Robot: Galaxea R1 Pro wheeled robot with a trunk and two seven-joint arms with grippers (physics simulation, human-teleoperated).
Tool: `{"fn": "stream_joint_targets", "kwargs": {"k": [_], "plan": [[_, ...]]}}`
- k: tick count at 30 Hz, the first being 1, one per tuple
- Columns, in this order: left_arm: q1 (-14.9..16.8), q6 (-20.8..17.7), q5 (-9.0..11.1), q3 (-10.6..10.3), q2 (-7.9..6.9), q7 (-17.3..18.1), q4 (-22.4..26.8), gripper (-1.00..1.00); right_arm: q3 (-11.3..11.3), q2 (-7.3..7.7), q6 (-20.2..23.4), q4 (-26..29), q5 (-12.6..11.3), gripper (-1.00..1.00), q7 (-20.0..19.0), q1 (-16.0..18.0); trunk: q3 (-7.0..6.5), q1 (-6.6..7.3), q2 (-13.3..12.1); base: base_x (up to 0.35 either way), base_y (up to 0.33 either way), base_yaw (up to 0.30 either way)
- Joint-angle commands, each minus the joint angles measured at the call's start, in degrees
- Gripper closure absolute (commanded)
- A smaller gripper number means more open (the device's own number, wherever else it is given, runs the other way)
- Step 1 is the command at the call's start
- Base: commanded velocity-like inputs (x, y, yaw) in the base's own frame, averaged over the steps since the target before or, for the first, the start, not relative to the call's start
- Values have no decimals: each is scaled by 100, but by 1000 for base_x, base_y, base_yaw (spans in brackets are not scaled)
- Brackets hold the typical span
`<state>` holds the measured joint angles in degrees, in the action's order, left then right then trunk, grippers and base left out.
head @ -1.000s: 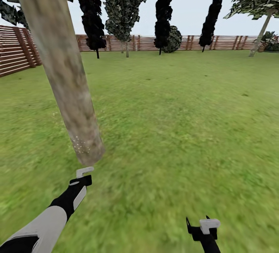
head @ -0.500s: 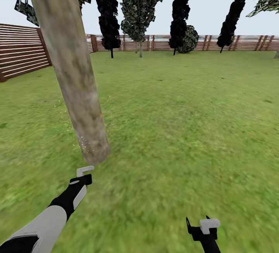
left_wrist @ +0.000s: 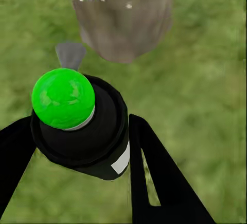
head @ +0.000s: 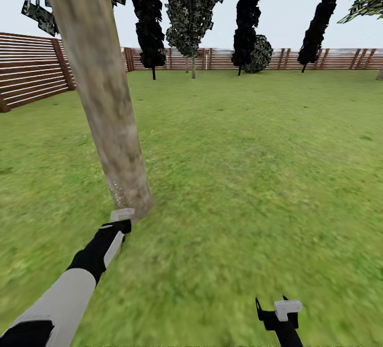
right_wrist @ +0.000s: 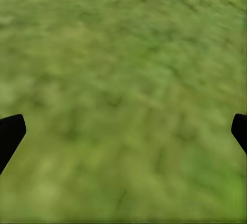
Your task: In the garden, pick up the pesticide atomizer on the floor and spray pesticide onto both trees until each tree trunk is fully covered.
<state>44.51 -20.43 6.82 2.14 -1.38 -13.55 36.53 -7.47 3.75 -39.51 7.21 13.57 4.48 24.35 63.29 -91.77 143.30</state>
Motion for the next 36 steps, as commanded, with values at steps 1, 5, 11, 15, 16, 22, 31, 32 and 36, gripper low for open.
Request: {"fn": "stream_joint_targets", "kwargs": {"k": [1,5,11,15,16,22,31,32,36], "plan": [[2,-378,2,-84,27,-13,439,100,0,2,3,0,2,-100,0,0,1,-1,0,-7,1,0],[5,-1161,-9,-118,-147,25,1318,100,0,3,4,0,5,-100,7,0,1,-1,0,-1,0,0],[-19,-1499,17,-226,-328,401,1833,100,0,3,5,0,5,-100,3,0,1,-1,0,0,0,0],[5,-1993,54,-463,-238,405,2310,100,0,3,5,0,5,-100,0,0,1,-1,0,0,0,0],[5,-2009,51,-410,-302,409,2321,100,0,3,5,0,5,-100,0,0,1,-1,0,0,0,0],[-74,-2034,57,-147,-780,421,2331,100,0,3,4,0,5,-100,0,0,1,-1,0,20,0,0],[-13,-2037,59,-185,-790,425,2238,100,0,3,5,0,5,-100,0,0,1,-1,0,82,0,0],[-19,-2036,64,-182,-860,427,2234,100,0,3,5,0,5,-100,0,0,1,-1,0,0,0,0],[-77,-2035,38,-414,-899,1147,2239,100,0,3,4,0,5,-100,0,0,1,-1,0,0,0,0]]}}
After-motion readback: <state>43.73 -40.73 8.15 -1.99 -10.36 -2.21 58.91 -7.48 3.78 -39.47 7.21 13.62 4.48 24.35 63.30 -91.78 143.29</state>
